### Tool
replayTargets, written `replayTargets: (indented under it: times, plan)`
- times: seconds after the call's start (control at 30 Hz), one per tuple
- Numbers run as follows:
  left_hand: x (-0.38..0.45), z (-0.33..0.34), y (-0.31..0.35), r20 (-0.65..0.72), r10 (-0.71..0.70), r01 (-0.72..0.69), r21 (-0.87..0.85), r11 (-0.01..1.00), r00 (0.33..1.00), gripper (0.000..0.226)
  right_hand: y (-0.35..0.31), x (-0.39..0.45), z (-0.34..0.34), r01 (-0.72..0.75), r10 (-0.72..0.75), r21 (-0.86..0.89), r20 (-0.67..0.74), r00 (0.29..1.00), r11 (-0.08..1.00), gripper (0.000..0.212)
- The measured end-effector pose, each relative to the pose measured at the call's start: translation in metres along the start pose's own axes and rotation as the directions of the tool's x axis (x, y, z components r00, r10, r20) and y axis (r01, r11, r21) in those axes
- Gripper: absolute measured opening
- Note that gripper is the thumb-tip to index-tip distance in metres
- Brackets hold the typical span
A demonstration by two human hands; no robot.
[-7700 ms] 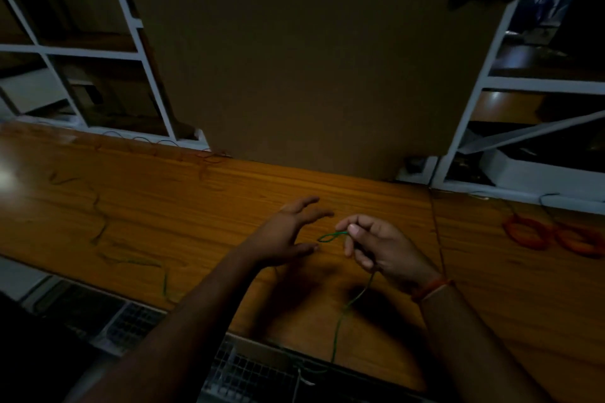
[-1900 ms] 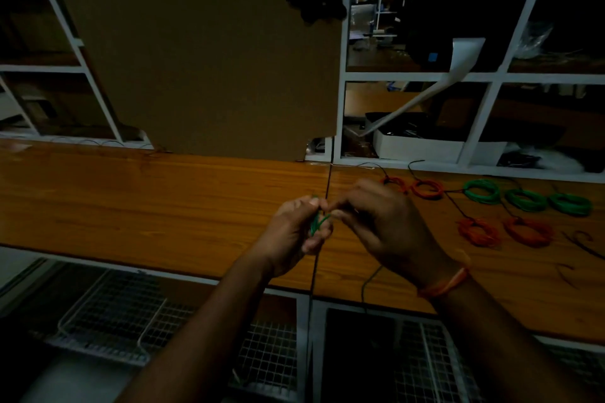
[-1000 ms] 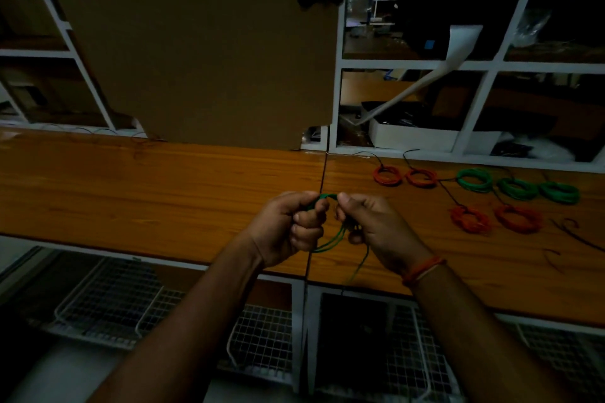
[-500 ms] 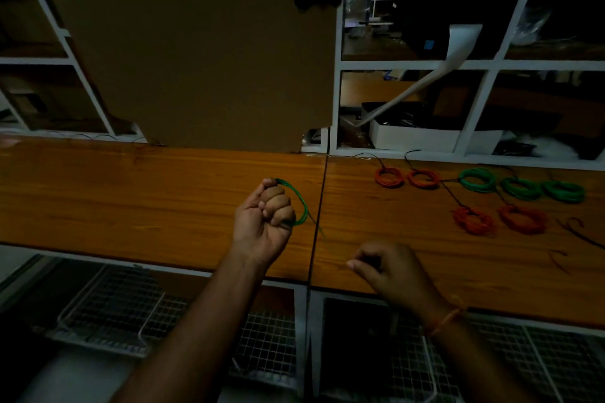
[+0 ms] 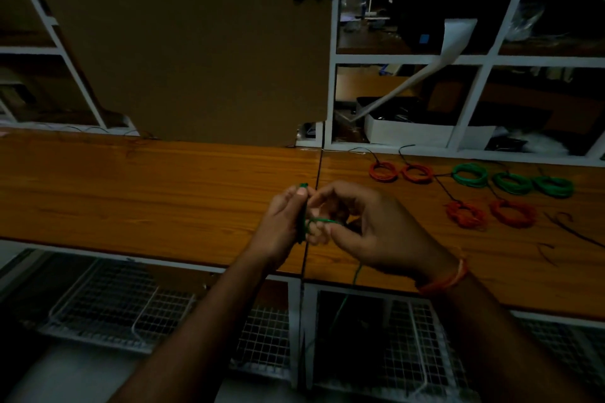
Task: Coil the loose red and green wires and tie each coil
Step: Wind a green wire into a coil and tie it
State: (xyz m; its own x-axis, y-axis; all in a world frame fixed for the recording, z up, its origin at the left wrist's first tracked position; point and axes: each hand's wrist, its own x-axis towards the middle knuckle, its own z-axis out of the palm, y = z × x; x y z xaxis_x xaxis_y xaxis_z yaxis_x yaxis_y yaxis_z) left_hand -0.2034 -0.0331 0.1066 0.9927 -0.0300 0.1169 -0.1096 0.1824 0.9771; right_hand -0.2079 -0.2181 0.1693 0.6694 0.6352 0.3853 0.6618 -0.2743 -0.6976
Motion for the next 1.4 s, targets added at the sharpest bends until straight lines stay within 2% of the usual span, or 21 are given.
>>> replayTargets:
  times: [0.03, 0.1, 0.27, 0.4, 0.47, 0.57, 0.63, 0.73, 0.83, 1.0, 1.17, 1.3, 1.4]
  plan:
    - [-0.002, 0.0, 0.001, 0.038, 0.003, -0.005, 0.067, 0.998, 0.999, 0.027, 0.0, 0.004, -0.003, 0.007, -0.008, -0.042, -0.014, 1.0, 0.999, 0.024]
    - [-0.004, -0.002, 0.003, 0.093, -0.017, 0.009, 0.085, 0.996, 0.995, 0.026, 0.002, 0.013, -0.007, 0.015, -0.026, -0.14, -0.074, 0.997, 0.99, 0.02]
    - [-0.007, -0.011, 0.003, 0.234, -0.079, 0.116, -0.146, 0.982, 0.969, 0.029, 0.015, 0.024, -0.013, -0.009, -0.011, -0.126, -0.162, 0.987, 0.992, 0.014]
    - [-0.012, -0.013, 0.002, 0.353, -0.08, 0.221, -0.381, 0.898, 0.932, 0.035, 0.035, 0.022, 0.003, -0.096, 0.122, 0.126, -0.215, 0.969, 0.987, 0.015]
    - [-0.014, -0.015, 0.002, 0.382, -0.058, 0.236, -0.438, 0.868, 0.922, 0.034, 0.042, 0.017, 0.015, -0.182, 0.22, 0.238, -0.145, 0.965, 0.954, 0.017]
    - [-0.015, -0.016, 0.002, 0.413, -0.03, 0.26, -0.513, 0.818, 0.91, 0.033, 0.047, 0.011, 0.031, -0.325, 0.351, 0.384, 0.002, 0.937, 0.864, 0.027]
    - [-0.014, -0.015, 0.001, 0.414, -0.038, 0.288, -0.561, 0.776, 0.909, 0.031, 0.047, 0.008, 0.038, -0.341, 0.369, 0.507, 0.048, 0.928, 0.792, 0.034]
    - [-0.011, -0.016, -0.002, 0.416, -0.068, 0.343, -0.633, 0.694, 0.907, 0.028, 0.041, 0.011, 0.04, -0.35, 0.407, 0.686, 0.086, 0.909, 0.637, 0.034]
    - [-0.008, -0.018, -0.001, 0.432, -0.081, 0.368, -0.638, 0.676, 0.898, 0.024, 0.036, 0.014, 0.037, -0.399, 0.48, 0.791, 0.154, 0.864, 0.463, 0.036]
    - [-0.004, -0.019, 0.003, 0.46, -0.102, 0.386, -0.581, 0.716, 0.882, 0.018, 0.035, 0.013, 0.036, -0.419, 0.565, 0.825, 0.153, 0.811, 0.379, 0.04]
    - [-0.004, -0.015, 0.002, 0.484, -0.159, 0.433, -0.531, 0.728, 0.861, 0.027, 0.037, 0.01, 0.041, -0.403, 0.606, 0.832, 0.104, 0.788, 0.382, 0.045]
    - [-0.004, -0.011, 0.004, 0.421, -0.173, 0.38, -0.478, 0.792, 0.89, 0.024, 0.04, 0.008, 0.042, -0.39, 0.615, 0.831, 0.074, 0.785, 0.397, 0.046]
    - [-0.003, -0.01, 0.002, 0.407, -0.214, 0.422, -0.54, 0.728, 0.888, 0.025, 0.041, 0.008, 0.043, -0.381, 0.596, 0.819, 0.061, 0.801, 0.429, 0.044]
